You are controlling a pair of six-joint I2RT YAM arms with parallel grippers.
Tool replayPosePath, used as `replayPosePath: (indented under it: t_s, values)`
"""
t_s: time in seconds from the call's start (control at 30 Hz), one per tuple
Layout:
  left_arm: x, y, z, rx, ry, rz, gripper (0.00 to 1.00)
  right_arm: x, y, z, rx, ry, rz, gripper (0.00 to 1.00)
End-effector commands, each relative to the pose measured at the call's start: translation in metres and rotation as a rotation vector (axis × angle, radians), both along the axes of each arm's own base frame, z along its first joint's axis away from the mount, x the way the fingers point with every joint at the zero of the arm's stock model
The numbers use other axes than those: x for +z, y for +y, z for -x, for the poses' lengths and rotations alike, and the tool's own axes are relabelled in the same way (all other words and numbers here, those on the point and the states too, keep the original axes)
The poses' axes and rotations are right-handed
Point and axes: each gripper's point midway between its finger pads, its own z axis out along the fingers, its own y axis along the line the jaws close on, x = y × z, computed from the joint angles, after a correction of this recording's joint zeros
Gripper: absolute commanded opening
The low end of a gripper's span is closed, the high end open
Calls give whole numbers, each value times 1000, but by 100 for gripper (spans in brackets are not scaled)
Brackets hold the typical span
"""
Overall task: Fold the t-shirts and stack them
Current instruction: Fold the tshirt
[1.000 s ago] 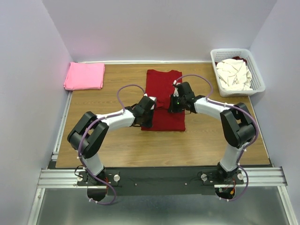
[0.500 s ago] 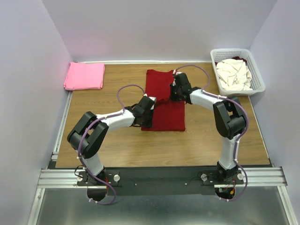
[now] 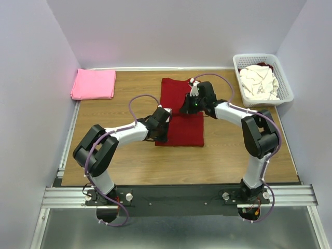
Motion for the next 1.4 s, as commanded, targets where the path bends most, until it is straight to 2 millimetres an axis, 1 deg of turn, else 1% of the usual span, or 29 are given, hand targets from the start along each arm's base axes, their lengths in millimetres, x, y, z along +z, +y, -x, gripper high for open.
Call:
replayPosePath:
  t_s: [0.0, 0.13, 0.17, 0.37, 0.4, 0.43, 0.47, 0.5, 0.53, 0.57, 0.63, 0.67, 0.77, 0.8, 0.83, 0.87, 0.93, 0.97, 1.0, 1.03, 1.07, 1.1, 1.13, 1.17, 1.2, 1.23, 1.27, 1.33, 1.37]
  values:
    - [-2, 5, 13, -5, 35, -7, 25, 9, 41, 51, 231, 88, -194, 22]
    - [-1, 5, 12, -3, 32, -6, 25, -2, 58, 64, 310, 133, -232, 22]
    - [-1, 5, 13, -5, 33, -7, 25, -11, 61, 68, 335, 165, -242, 22]
    - [-2, 7, 13, 0, 37, -12, 25, -46, 68, 44, 322, 177, -212, 22]
    - [-2, 6, 14, -1, 40, -12, 25, -59, 66, 37, 309, 192, -203, 22]
    - [-2, 7, 15, -1, 42, -12, 25, -64, 64, 29, 295, 191, -200, 22]
    - [-3, 7, 15, -1, 42, -12, 25, -56, 66, 13, 287, 163, -213, 22]
    - [-3, 8, 16, -1, 45, -17, 25, -67, 55, -2, 254, 175, -216, 22]
    - [-2, 8, 15, 4, 43, -14, 25, -67, 50, -13, 233, 172, -224, 22]
    - [-2, 9, 16, 4, 46, -16, 25, -54, 49, -33, 220, 129, -240, 22]
    - [-1, 9, 15, 7, 43, -18, 25, -56, 30, -61, 165, 117, -250, 22]
    - [0, 9, 15, 10, 38, -16, 25, -44, 21, -80, 137, 96, -277, 22]
    - [1, 7, 14, 15, 32, -2, 25, -32, 13, -96, 118, 102, -330, 23]
    - [3, 6, 14, 13, 26, 3, 25, -26, 14, -96, 122, 104, -341, 23]
    - [9, 5, 11, 19, 8, 16, 25, -6, 16, -92, 141, 92, -367, 24]
    - [15, 4, 8, 28, -9, 27, 26, -11, 14, -79, 145, 129, -371, 25]
    - [32, 2, 1, 43, -58, 65, 29, -2, 11, -60, 142, 167, -389, 26]
    - [51, -2, -4, 62, -112, 118, 30, 24, 9, -50, 153, 136, -404, 26]
    - [61, -1, -8, 78, -140, 150, 31, 29, 8, -39, 159, 141, -412, 27]
    - [83, -2, -11, 91, -189, 208, 32, 9, 2, -7, 154, 239, -428, 28]
    - [89, 0, -12, 107, -204, 242, 32, 17, 1, 7, 163, 243, -448, 29]
    - [91, 3, -14, 136, -206, 302, 32, 36, -1, 19, 180, 207, -476, 29]
    - [94, 6, -13, 147, -227, 349, 32, 26, -4, 49, 184, 301, -514, 30]
    - [93, 7, -11, 168, -208, 389, 32, 37, -4, 60, 209, 270, -552, 31]
    - [89, 12, -14, 187, -203, 407, 31, 42, -3, 78, 230, 341, -611, 32]
    - [86, 14, -14, 191, -193, 423, 31, 37, -5, 85, 237, 322, -614, 32]
    - [76, 12, -10, 180, -159, 441, 30, 23, -8, 107, 227, 396, -644, 32]
    - [62, 12, -8, 182, -118, 448, 28, 6, -14, 123, 205, 437, -633, 32]
    - [46, 15, -9, 200, -73, 431, 27, -4, -16, 129, 193, 448, -618, 32]
